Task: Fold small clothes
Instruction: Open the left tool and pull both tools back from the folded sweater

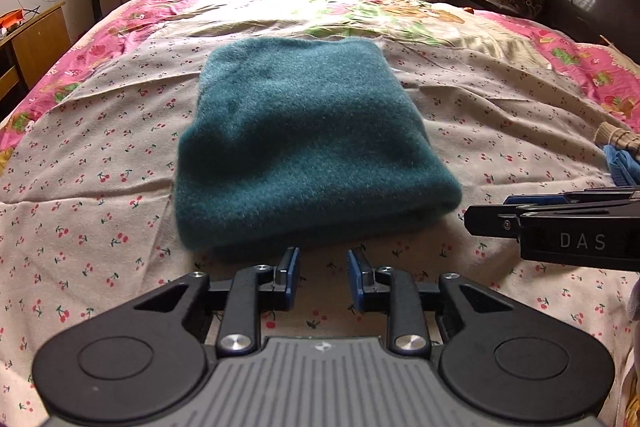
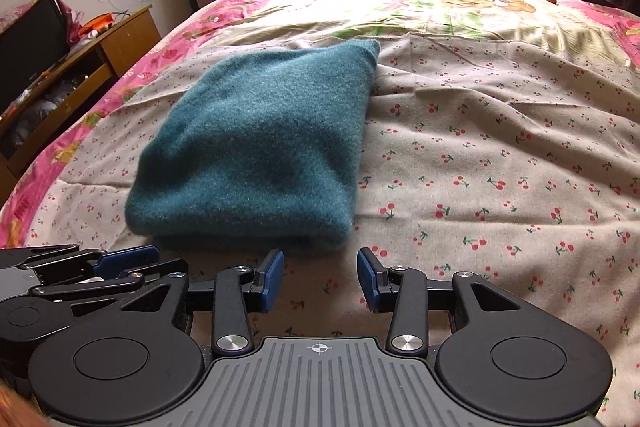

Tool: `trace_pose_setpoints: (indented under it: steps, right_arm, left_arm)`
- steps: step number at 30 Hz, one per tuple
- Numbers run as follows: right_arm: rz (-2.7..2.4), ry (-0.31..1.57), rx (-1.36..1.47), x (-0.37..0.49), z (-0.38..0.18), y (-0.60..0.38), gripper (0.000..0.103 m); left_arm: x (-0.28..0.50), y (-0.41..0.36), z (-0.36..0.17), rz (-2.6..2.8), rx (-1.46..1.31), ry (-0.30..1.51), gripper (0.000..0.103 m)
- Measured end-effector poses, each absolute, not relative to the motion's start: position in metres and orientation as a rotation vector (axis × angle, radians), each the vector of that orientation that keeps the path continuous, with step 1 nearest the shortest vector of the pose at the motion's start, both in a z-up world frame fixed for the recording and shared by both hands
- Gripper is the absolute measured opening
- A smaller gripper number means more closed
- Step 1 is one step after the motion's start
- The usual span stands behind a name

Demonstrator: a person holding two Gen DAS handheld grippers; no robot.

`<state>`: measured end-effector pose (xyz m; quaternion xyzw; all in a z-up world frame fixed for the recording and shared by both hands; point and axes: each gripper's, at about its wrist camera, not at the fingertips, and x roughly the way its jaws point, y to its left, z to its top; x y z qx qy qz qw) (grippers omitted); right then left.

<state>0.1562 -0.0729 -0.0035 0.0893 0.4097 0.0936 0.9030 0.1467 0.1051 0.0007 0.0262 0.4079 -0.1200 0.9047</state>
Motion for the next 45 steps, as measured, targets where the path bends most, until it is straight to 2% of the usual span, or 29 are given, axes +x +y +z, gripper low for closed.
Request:
trace_pose_setpoints:
  steps: [9, 13, 19, 27, 35, 45]
  right_arm:
    - [0.149, 0.870, 0.219, 0.136, -0.007, -0.061, 0.041]
    - [0.153, 0.874, 0.213, 0.130, -0.009, -0.057, 0.045]
    - [0.157, 0.884, 0.212, 0.123, -0.011, -0.052, 0.049]
    - [0.159, 0.886, 0.222, 0.117, -0.012, -0.055, 0.052]
    - [0.153, 0.894, 0.235, 0.111, -0.012, -0.058, 0.060]
    - [0.154, 0.884, 0.250, 0.107, -0.008, -0.059, 0.061]
  left_arm:
    - [0.134, 0.112, 0.006, -0.245, 0.039, 0.848, 0.058]
    - [0.127, 0.119, 0.004, -0.209, 0.031, 0.843, 0.071]
    - [0.119, 0.121, 0.001, -0.193, 0.013, 0.850, 0.078]
    - [0.116, 0.110, 0.001, -0.162, 0.060, 0.859, 0.078]
    - [0.112, 0.112, 0.004, -0.156, 0.040, 0.858, 0.078]
    - [0.108, 0.112, 0.008, -0.157, 0.049, 0.853, 0.078]
